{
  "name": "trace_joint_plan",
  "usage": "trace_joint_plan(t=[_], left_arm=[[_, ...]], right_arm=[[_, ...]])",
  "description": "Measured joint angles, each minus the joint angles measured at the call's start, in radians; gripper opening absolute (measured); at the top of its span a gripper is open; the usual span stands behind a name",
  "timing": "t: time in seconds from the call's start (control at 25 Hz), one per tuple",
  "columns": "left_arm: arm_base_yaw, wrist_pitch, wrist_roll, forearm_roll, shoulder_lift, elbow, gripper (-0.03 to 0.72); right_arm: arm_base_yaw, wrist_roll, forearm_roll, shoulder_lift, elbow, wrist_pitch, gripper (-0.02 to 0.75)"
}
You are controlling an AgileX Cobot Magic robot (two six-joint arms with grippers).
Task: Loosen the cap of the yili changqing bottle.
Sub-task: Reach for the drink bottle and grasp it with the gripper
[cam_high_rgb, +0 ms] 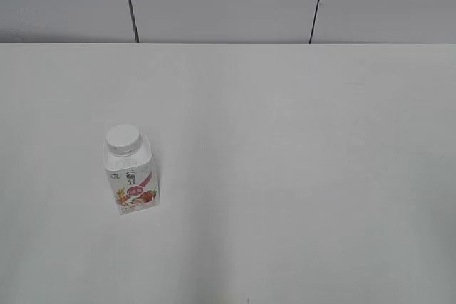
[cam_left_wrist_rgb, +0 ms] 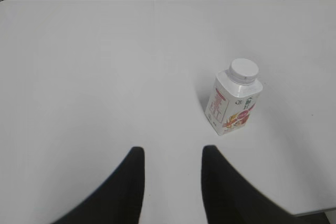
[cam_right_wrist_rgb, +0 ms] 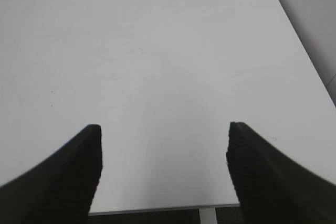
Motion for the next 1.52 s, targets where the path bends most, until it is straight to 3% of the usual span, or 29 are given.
trace_joint_plan(t=[0.68, 0.76, 0.92, 1.04, 1.28, 1.52], left_arm=[[0.0, 0.0, 0.0, 0.0, 0.0, 0.0, 0.241], [0.0, 0.0, 0.0, 0.001, 0.0, 0.0, 0.271], [0.0, 0.0, 0.0, 0.001, 0.0, 0.0, 0.421], [0.0, -0.022, 0.0, 0.002, 0.0, -0.008, 0.475], [0.0, -0.355, 0.0, 0.042, 0.003, 0.015, 0.491], [0.0, -0.688, 0.0, 0.095, 0.099, 0.193, 0.491]], right_arm=[[0.0, 0.0, 0.0, 0.0, 0.0, 0.0, 0.585], [0.0, 0.0, 0.0, 0.0, 0.0, 0.0, 0.585], [0.0, 0.0, 0.0, 0.0, 0.0, 0.0, 0.585], [0.0, 0.0, 0.0, 0.0, 0.0, 0.0, 0.585], [0.0, 0.0, 0.0, 0.0, 0.0, 0.0, 0.585], [0.0, 0.0, 0.0, 0.0, 0.0, 0.0, 0.585]])
